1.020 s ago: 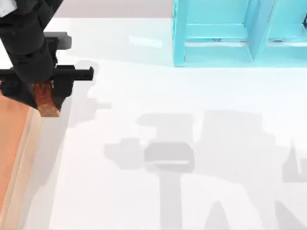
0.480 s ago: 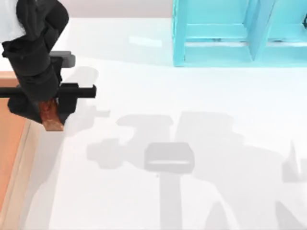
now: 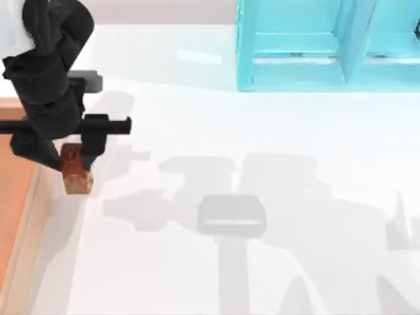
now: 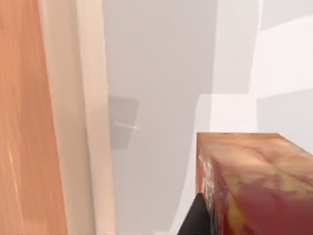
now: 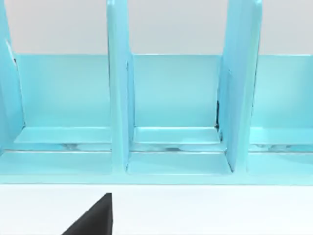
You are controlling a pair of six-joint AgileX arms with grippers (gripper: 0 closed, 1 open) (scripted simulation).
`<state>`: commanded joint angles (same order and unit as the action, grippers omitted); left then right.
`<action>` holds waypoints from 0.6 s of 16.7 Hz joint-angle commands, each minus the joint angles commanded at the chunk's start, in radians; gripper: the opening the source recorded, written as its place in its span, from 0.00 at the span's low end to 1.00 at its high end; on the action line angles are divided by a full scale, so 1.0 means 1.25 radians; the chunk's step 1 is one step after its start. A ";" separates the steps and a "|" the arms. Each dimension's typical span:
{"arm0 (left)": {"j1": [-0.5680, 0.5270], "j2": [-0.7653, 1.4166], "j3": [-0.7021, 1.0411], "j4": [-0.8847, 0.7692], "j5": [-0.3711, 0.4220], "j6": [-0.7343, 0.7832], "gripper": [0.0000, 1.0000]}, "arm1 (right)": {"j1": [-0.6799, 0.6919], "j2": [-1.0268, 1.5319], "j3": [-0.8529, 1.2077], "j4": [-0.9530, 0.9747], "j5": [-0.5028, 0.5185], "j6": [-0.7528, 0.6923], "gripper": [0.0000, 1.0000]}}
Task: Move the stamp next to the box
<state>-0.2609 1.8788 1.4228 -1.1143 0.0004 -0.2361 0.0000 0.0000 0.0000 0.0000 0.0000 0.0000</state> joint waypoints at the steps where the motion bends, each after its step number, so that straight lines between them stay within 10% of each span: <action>1: 0.000 0.000 0.000 0.000 0.000 0.000 0.68 | 0.000 0.000 0.000 0.000 0.000 0.000 1.00; 5: 0.000 0.000 0.000 0.000 0.000 0.000 0.98 | 0.000 0.000 0.000 0.000 0.000 0.000 1.00; 10: 0.000 0.000 0.000 0.000 0.000 0.000 1.00 | 0.000 0.000 0.000 0.000 0.000 0.000 1.00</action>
<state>-0.2609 1.8788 1.4228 -1.1143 0.0004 -0.2361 0.0000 0.0000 0.0000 0.0000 0.0000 0.0000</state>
